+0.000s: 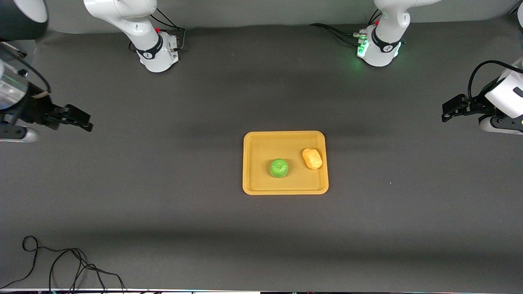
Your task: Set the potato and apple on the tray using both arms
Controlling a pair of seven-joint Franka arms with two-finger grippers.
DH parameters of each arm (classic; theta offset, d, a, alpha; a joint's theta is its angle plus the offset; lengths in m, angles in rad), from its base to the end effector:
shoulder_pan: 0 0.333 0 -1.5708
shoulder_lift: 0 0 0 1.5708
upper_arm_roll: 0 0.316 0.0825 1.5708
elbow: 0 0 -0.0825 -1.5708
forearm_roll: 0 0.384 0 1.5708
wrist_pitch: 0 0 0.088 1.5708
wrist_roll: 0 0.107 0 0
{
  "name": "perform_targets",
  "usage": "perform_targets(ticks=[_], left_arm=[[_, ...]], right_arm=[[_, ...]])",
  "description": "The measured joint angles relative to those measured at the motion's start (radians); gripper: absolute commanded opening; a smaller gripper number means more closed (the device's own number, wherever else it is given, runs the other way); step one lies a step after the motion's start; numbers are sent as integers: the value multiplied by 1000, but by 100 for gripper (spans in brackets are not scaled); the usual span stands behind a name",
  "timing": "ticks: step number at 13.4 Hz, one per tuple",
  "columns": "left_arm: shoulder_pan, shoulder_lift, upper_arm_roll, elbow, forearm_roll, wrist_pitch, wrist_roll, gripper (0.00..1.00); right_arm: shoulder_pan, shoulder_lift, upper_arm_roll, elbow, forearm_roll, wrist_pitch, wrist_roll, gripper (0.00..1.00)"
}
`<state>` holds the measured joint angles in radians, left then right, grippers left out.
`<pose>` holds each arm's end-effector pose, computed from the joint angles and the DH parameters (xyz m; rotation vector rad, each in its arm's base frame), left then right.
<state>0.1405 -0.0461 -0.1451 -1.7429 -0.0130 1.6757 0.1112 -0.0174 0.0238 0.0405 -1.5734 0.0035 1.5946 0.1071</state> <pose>0.5450 -0.0053 0.5770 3.1289 -0.1787 -0.0332 0.5636 0.0131 0.6121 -3.1345 0.1319 0.0045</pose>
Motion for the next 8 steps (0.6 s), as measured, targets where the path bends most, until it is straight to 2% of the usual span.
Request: perform_targets(ticks=[2, 8], left_arm=[[0, 0, 0, 0, 0, 0, 0, 100], [0, 0, -1, 0, 0, 0, 1, 100]], right_arm=[[-53, 0, -1, -3, 0, 4, -56, 100], [-56, -3, -30, -8, 0, -5, -75, 100]])
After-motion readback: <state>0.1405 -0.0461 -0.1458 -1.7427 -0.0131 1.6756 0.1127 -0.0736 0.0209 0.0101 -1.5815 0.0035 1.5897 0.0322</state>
